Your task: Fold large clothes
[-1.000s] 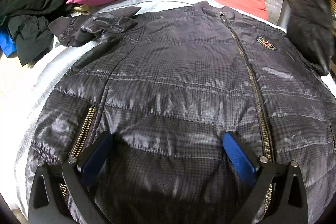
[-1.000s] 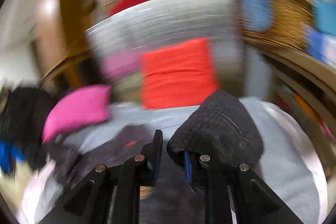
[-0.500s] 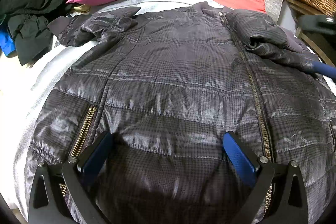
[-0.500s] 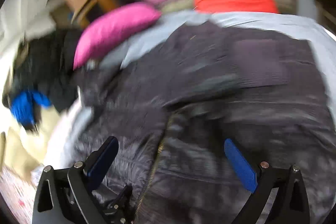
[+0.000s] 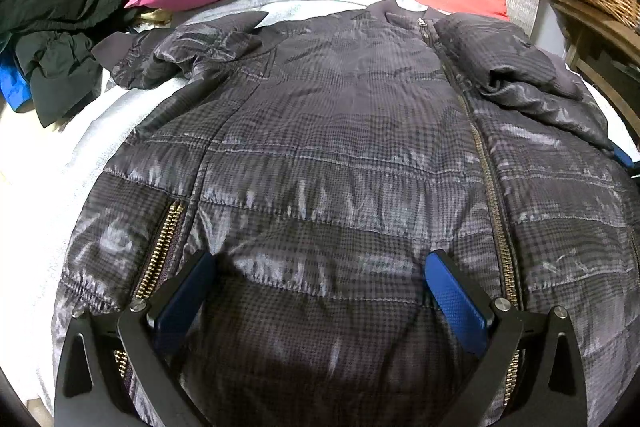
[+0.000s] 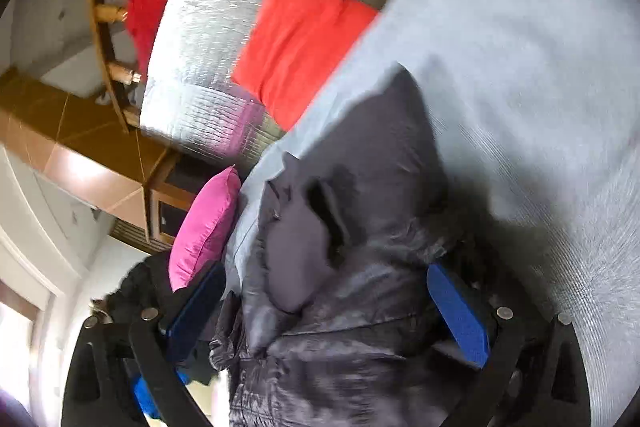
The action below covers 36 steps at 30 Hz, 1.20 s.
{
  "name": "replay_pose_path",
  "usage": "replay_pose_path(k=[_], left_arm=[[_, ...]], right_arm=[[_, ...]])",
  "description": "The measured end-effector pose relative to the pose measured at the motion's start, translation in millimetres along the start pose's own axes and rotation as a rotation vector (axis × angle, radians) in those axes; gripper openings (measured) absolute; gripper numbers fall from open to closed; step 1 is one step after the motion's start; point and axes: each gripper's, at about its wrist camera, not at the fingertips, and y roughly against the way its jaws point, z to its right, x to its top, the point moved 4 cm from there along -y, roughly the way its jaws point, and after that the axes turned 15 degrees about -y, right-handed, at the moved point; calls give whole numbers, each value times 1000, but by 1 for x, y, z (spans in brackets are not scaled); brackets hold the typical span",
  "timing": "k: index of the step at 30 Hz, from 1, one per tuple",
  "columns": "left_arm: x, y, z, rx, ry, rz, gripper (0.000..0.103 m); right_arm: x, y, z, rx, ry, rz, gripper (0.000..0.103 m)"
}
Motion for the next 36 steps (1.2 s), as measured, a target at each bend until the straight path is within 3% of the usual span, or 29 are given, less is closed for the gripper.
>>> replay_pose_path(k=[3, 7, 11, 15, 18, 20, 22, 25, 28, 30, 32, 36], left_arm=[[14, 5, 3, 17, -36, -68, 103], [77, 46, 36, 55, -177, 78, 103], [147, 43, 100, 37, -401, 142, 103], [184, 12, 149, 55, -580, 118, 103], [188, -26, 162, 65, -642, 12, 103], [192, -42, 158, 104, -662, -17, 94], [198, -45, 146, 72, -607, -12, 83], [206, -46, 97, 35, -382, 4, 69], [197, -52, 31, -26, -57, 5, 69], [183, -61, -3, -73, 84, -22, 70], [168, -72, -33, -85, 172, -54, 70], [145, -82, -53, -97, 269, -89, 70]], right_arm=[[-9, 7, -3, 49, 89, 16, 102], [-15, 6, 1, 107, 109, 48, 102], [-12, 18, 7, 183, 65, 54, 102], [-13, 26, 17, 214, 50, 56, 102], [-15, 25, 19, 228, 44, 57, 102], [-16, 27, 21, 234, 43, 57, 102], [-16, 27, 21, 238, 43, 57, 102], [-18, 26, 21, 239, 45, 57, 102], [-19, 26, 22, 239, 45, 57, 102], [-19, 25, 22, 233, 50, 57, 102], [-20, 24, 22, 230, 53, 58, 102], [-20, 23, 20, 223, 59, 59, 102]])
